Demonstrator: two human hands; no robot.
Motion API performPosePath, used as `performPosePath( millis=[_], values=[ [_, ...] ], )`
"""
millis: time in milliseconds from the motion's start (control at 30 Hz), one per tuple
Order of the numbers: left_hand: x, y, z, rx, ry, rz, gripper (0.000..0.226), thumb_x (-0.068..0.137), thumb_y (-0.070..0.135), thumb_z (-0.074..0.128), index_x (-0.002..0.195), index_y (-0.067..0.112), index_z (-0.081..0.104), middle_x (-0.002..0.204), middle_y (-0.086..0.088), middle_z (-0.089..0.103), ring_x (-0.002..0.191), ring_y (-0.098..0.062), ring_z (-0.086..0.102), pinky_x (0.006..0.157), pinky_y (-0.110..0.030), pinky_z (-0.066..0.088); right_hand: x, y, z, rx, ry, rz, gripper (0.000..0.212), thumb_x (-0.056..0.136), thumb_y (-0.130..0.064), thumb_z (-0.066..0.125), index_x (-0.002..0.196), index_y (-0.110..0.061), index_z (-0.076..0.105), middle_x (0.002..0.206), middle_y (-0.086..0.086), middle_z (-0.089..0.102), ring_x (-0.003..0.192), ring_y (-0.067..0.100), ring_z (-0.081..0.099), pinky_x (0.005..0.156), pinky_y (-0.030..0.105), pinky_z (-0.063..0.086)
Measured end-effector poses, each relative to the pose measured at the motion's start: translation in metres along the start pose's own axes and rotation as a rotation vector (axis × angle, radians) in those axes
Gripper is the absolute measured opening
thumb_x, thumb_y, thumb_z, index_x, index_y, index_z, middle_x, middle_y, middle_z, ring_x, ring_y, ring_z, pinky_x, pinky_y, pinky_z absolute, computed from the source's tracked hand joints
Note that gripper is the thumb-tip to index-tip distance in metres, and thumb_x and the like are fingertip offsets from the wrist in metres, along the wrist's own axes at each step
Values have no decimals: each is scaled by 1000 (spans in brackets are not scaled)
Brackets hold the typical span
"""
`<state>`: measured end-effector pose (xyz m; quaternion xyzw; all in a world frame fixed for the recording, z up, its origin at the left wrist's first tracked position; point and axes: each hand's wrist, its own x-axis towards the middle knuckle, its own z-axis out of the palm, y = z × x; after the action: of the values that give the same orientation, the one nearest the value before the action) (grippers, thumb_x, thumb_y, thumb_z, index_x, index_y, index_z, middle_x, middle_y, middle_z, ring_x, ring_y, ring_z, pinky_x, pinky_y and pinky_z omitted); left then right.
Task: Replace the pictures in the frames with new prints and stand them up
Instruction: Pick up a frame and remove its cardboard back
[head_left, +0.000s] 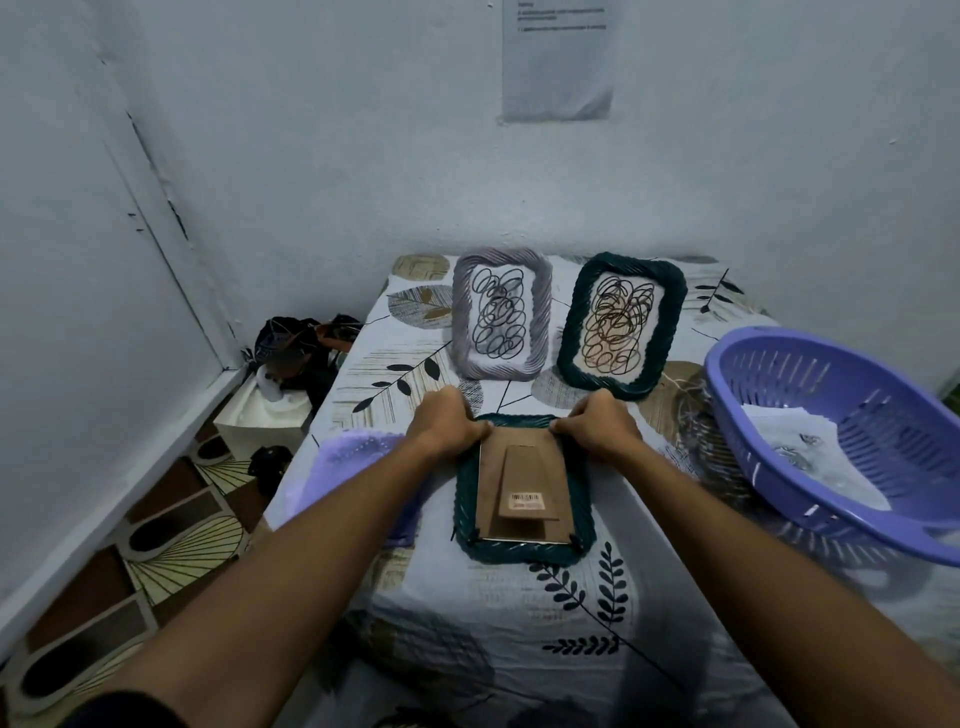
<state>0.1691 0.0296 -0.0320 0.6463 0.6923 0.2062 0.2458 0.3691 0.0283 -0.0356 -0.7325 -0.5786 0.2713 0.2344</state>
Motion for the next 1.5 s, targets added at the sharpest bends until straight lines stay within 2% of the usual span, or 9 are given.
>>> performPosePath(
  millis=[400, 567, 667, 733, 900, 1067, 1167, 1367, 1500],
  values=[
    [14, -3, 3, -14, 18, 14, 18, 77, 25, 80, 77, 8, 73, 79, -7, 68, 79, -17, 64, 70, -27, 48, 13, 9, 5, -1, 4, -34, 20, 75, -30, 80, 78, -11, 75, 80, 6, 71, 78, 22, 65, 76, 41, 56],
    [15, -4, -3, -15, -25, 30, 12, 79, 18, 79, 77, 7, 74, 77, -6, 66, 61, -8, 57, 42, -13, 42, 15, 8, 3, -5, -33, -47, 17, 77, -25, 79, 83, -10, 76, 83, 7, 71, 81, 23, 65, 78, 43, 57],
    [14, -3, -4, -38, -42, 30, 9, 80, 13, 78, 81, 5, 75, 75, -5, 64, 57, -7, 57, 37, -12, 43, 14, 9, 1, -15, -52, -50, 13, 78, -22, 77, 85, -11, 76, 86, 8, 72, 83, 24, 66, 79, 47, 57],
    [12, -2, -4, -60, -49, 21, 8, 81, 10, 77, 83, 3, 75, 76, -7, 66, 57, -12, 61, 41, -16, 48, 13, 9, 1, -31, -48, -58, 13, 79, -20, 76, 88, -10, 76, 90, 9, 72, 86, 26, 65, 81, 48, 56],
    [9, -4, -2, 13, 10, 62, 13, 81, 16, 76, 89, 6, 77, 89, -12, 74, 83, -19, 66, 77, -27, 52, 7, 8, 4, -59, -11, -70, 16, 84, -19, 70, 95, -7, 74, 98, 11, 72, 90, 26, 65, 84, 45, 55],
    [-4, 2, -4, 5, -33, 39, 34, 74, 36, 82, 81, 6, 69, 85, -10, 68, 77, -18, 59, 72, -34, 51, -6, 7, 2, -46, -62, -77, 41, 81, -38, 71, 88, 3, 67, 86, 17, 68, 80, 29, 65, 71, 43, 56],
    [-17, 4, -5, 4, -90, 47, 58, 61, 46, 87, 96, 5, 66, 94, -7, 66, 86, -20, 61, 73, -32, 51, -19, 4, 0, -63, -99, -68, 51, 75, -50, 74, 90, -4, 59, 85, 11, 63, 79, 26, 61, 62, 35, 50],
    [-48, 7, -3, -22, -79, 103, 70, 62, 31, 90, 118, 2, 59, 111, -8, 63, 93, -17, 54, 80, -27, 47, -47, 3, 0, -133, -80, -78, 52, 68, -50, 80, 85, -8, 56, 90, 10, 61, 78, 24, 58, 59, 30, 42],
    [-61, 3, -4, -37, -95, 111, 70, 59, 31, 91, 116, 6, 60, 116, -8, 64, 95, -18, 58, 86, -32, 53, -64, 5, 1, -142, -85, -52, 53, 68, -48, 81, 90, -11, 51, 95, 7, 57, 83, 24, 55, 58, 29, 38]
  ],
)
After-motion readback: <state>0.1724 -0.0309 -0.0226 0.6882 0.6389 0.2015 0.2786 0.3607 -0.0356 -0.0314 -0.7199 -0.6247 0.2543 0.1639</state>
